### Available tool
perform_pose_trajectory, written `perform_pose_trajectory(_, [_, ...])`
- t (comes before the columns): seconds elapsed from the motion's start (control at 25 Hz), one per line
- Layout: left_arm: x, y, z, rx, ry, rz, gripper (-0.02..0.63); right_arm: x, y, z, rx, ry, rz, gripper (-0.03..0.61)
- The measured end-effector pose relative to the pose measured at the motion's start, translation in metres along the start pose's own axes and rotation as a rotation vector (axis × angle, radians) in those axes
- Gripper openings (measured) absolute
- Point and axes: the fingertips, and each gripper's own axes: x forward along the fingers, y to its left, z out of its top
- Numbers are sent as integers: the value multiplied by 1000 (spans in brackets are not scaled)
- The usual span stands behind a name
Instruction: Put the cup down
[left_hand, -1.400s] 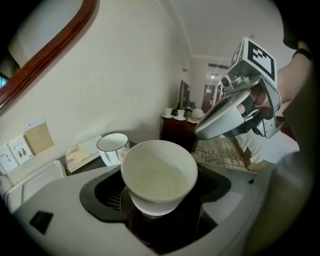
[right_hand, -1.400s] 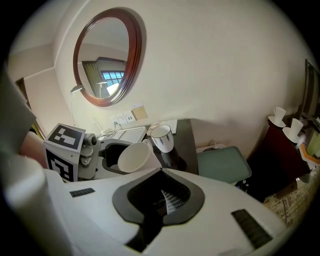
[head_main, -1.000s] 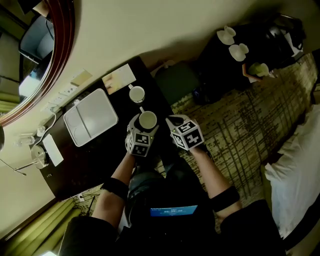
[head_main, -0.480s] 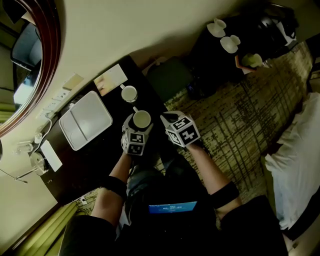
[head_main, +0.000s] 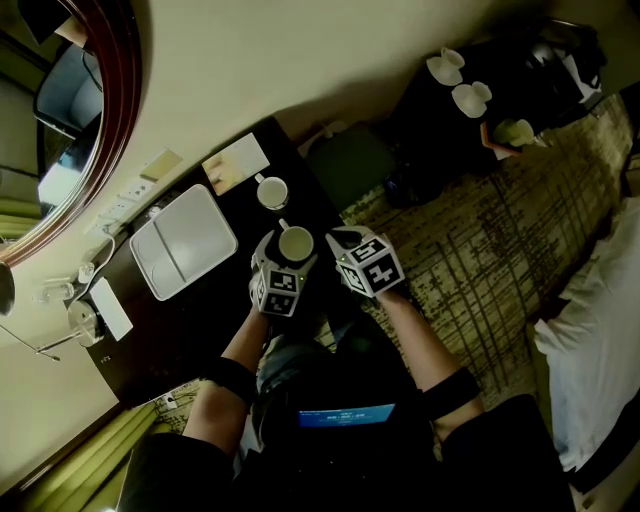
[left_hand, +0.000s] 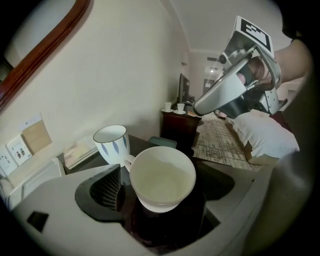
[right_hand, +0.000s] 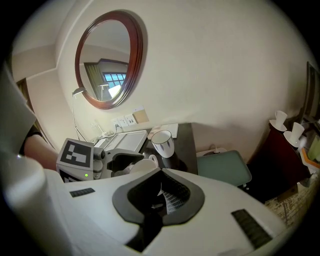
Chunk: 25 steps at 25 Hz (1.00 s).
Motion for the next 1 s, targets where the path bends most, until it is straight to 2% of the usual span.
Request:
perform_pose_trajectory(0.16, [-27, -4, 7, 33, -9, 0, 477, 3, 2, 6, -8, -19, -1, 0])
perform_pose_trajectory(0.32, [-64, -1, 21, 17, -41, 12, 465, -2, 8, 11, -15, -39, 2, 0])
perform_pose_trajectory(0.48, [-115, 15, 50, -16, -105, 72, 318, -10, 17, 16, -12, -70, -3, 0])
perform_pose_trajectory(0.6, [-153, 31, 70, -83, -155, 140, 182, -18, 27, 23, -11, -93, -16, 0])
perform_pose_trajectory(0.72, [-182, 49, 74, -150, -195, 174, 25, -20, 38, 26, -17, -111, -38, 0])
perform_pose_trajectory(0.76, [-189, 54, 72, -155, -198, 172, 3, -20, 42, 25, -19, -113, -43, 0])
perform_pose_trajectory(1.0, [-222, 67, 57, -198, -200, 157, 3, -28, 71, 25, -27, -124, -56, 0])
